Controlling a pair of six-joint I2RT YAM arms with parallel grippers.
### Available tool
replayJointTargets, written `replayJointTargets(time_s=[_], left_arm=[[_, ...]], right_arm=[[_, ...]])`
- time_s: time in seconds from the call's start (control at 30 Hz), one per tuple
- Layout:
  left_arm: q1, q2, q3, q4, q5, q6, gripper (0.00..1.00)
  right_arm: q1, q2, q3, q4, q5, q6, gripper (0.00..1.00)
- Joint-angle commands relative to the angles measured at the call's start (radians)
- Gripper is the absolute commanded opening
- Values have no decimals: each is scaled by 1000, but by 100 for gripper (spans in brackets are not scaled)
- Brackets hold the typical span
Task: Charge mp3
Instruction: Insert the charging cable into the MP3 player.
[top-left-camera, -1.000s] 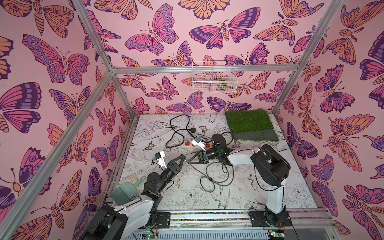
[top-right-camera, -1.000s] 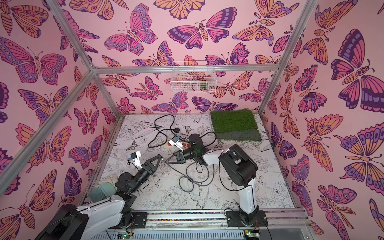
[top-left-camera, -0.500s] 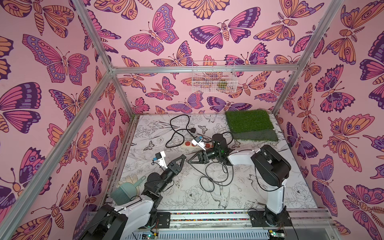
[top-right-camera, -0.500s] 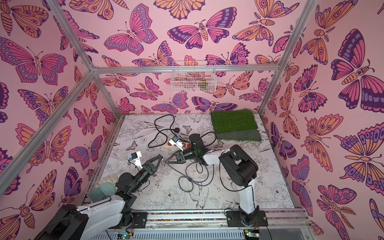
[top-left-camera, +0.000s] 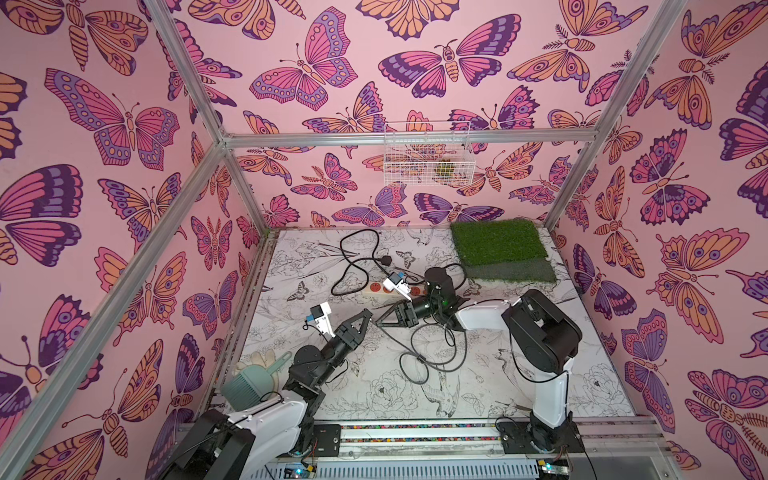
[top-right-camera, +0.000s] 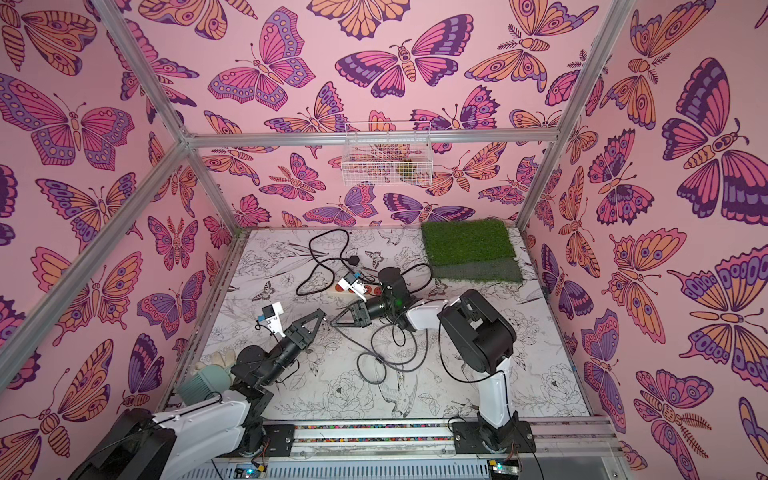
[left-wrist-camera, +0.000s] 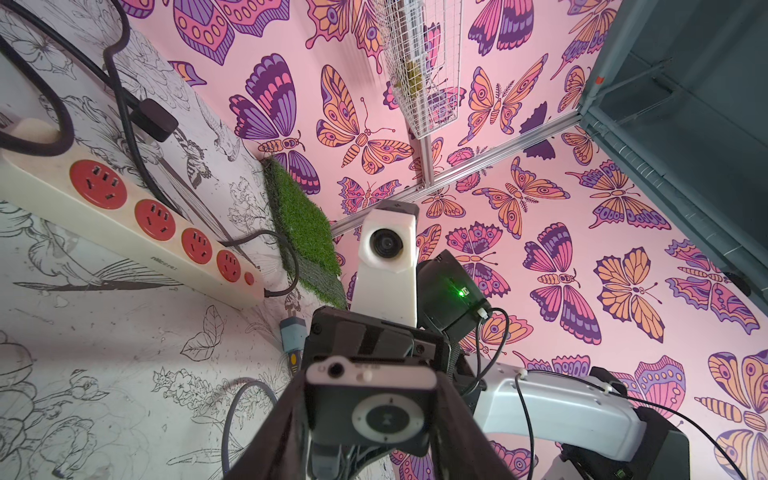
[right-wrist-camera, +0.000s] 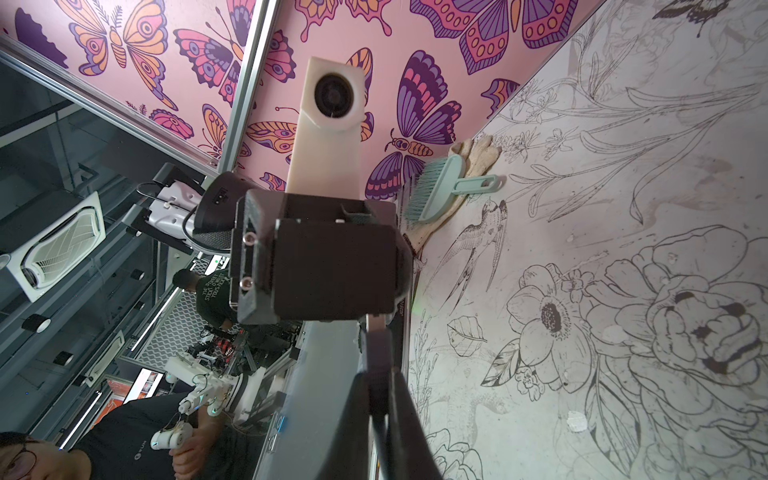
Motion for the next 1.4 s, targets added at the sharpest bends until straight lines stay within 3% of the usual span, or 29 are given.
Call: replayJointTargets(time_s=[0.0, 0.73, 1.37], left_arm=[[-8, -12, -65, 29, 11, 24, 0], [-11, -26, -65, 12, 6, 24, 0], [-35, -30, -64, 5, 12, 33, 0]], right_arm=[[-10, -33, 17, 43, -7, 12, 0], [-10, -44, 5, 101, -12, 49, 0], [-14, 6, 49, 255, 4, 185, 0]])
